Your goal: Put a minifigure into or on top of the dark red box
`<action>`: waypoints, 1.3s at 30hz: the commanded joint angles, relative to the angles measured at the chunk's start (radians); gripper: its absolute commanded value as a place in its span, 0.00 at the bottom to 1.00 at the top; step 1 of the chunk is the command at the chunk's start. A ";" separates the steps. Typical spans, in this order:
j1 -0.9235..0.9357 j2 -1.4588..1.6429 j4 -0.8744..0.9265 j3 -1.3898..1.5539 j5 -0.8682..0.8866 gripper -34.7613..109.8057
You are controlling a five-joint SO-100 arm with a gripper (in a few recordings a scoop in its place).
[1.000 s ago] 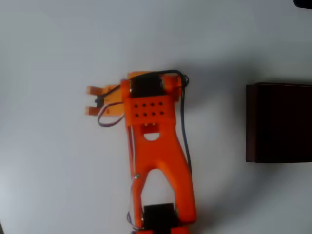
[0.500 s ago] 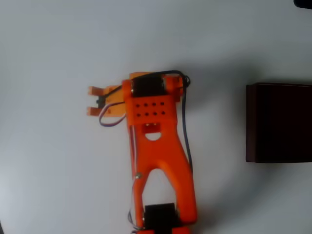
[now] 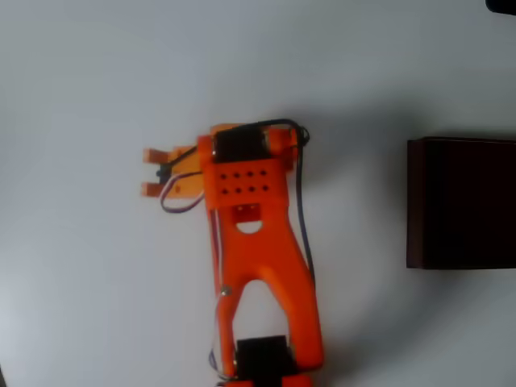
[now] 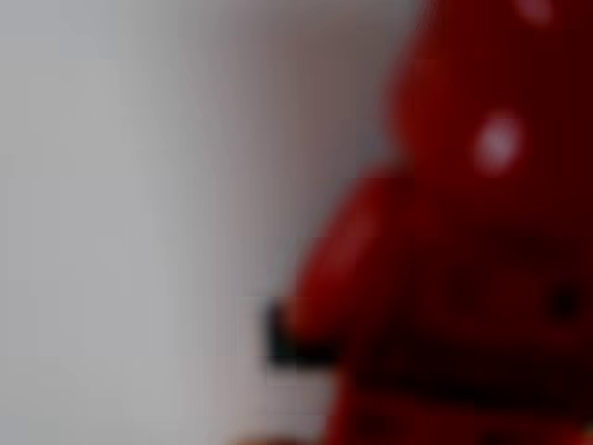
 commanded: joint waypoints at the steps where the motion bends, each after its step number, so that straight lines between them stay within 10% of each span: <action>1: -0.018 0.008 0.005 0.014 0.020 0.31; 15: -0.015 0.003 0.052 -0.037 0.051 0.33; 24: 0.035 -0.008 0.278 -0.255 0.356 0.35; 39: -0.023 0.103 0.172 -0.012 0.638 0.34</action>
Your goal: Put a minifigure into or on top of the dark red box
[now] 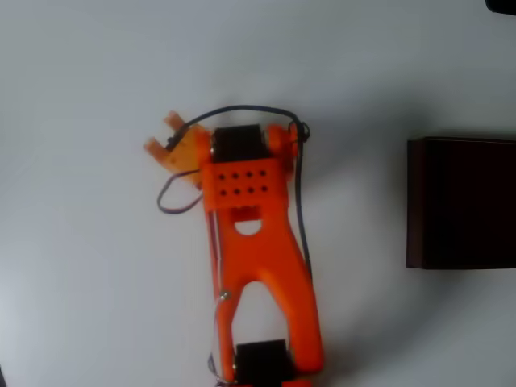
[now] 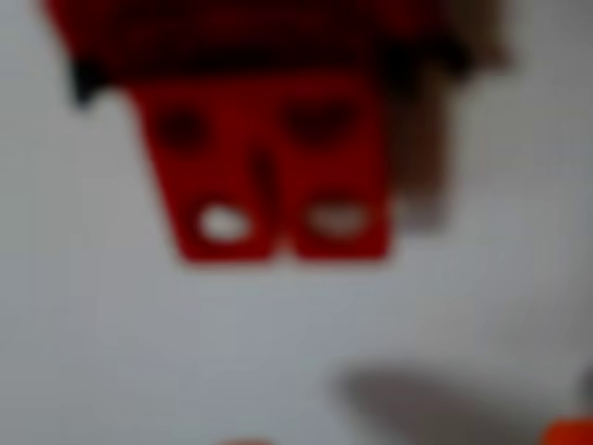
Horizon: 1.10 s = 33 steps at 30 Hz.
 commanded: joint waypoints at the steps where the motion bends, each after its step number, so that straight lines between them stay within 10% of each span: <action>1: -0.023 0.077 0.017 0.018 0.046 0.34; 33: -0.117 0.041 -0.101 0.072 0.080 0.35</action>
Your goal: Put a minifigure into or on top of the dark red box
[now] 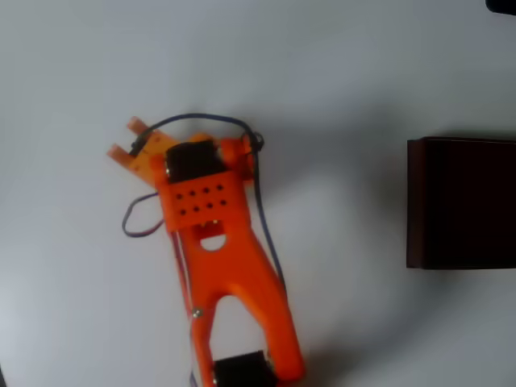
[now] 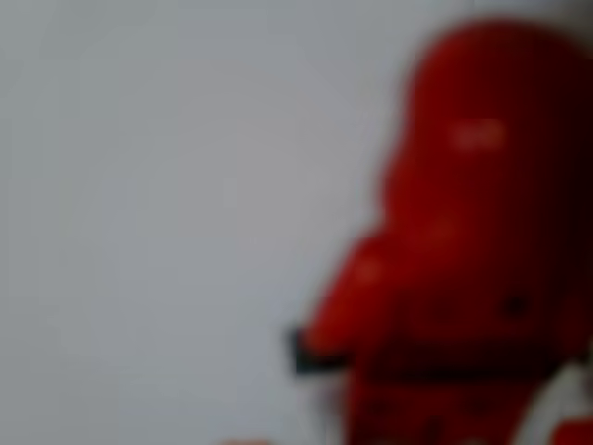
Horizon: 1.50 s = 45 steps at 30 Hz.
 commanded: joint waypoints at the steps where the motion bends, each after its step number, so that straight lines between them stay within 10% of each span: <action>1: -0.003 0.012 -0.005 0.008 -0.006 0.35; 45: -0.029 -0.028 -0.012 0.008 0.018 0.24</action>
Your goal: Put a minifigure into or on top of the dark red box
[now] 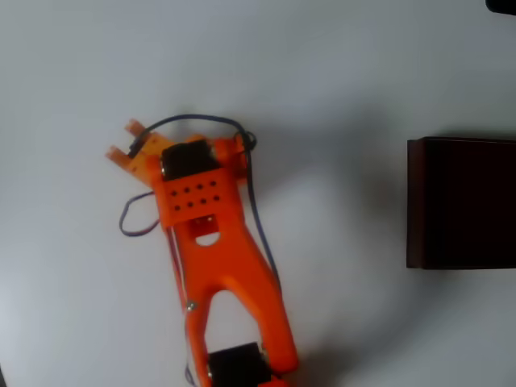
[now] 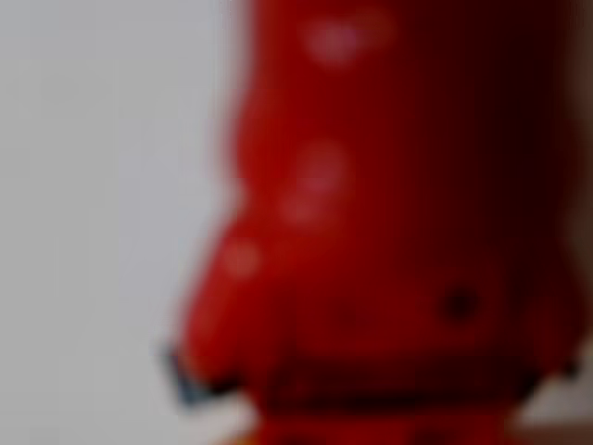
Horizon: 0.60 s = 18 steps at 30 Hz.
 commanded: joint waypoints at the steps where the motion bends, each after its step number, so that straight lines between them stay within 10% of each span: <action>1: 0.005 0.021 0.035 -0.009 -0.005 0.24; 18: 0.291 0.545 0.367 -0.034 -0.245 0.24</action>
